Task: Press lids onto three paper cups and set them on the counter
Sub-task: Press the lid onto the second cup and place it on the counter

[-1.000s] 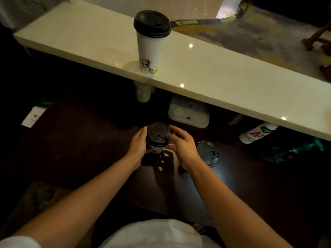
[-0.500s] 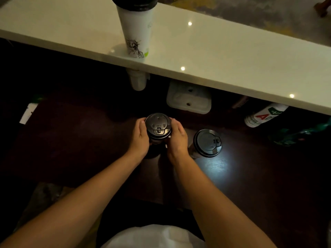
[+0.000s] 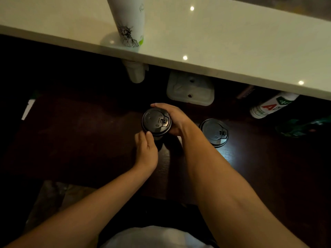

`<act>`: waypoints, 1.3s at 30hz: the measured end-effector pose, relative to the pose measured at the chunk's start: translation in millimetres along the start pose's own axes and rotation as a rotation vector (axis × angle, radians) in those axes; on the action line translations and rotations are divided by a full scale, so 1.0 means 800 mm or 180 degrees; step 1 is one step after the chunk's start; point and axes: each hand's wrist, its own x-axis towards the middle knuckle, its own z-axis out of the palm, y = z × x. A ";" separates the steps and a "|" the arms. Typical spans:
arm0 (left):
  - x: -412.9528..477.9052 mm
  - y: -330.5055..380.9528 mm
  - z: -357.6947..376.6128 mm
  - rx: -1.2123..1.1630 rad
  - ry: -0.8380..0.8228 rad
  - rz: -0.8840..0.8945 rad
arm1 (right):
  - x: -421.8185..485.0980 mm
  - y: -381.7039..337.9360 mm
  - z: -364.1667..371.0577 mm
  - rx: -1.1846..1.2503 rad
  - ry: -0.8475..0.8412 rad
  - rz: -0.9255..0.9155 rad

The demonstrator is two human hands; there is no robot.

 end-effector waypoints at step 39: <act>0.052 0.004 -0.037 -0.1642 0.0173 -0.1223 | -0.041 0.089 0.027 0.0072 0.0812 -0.0953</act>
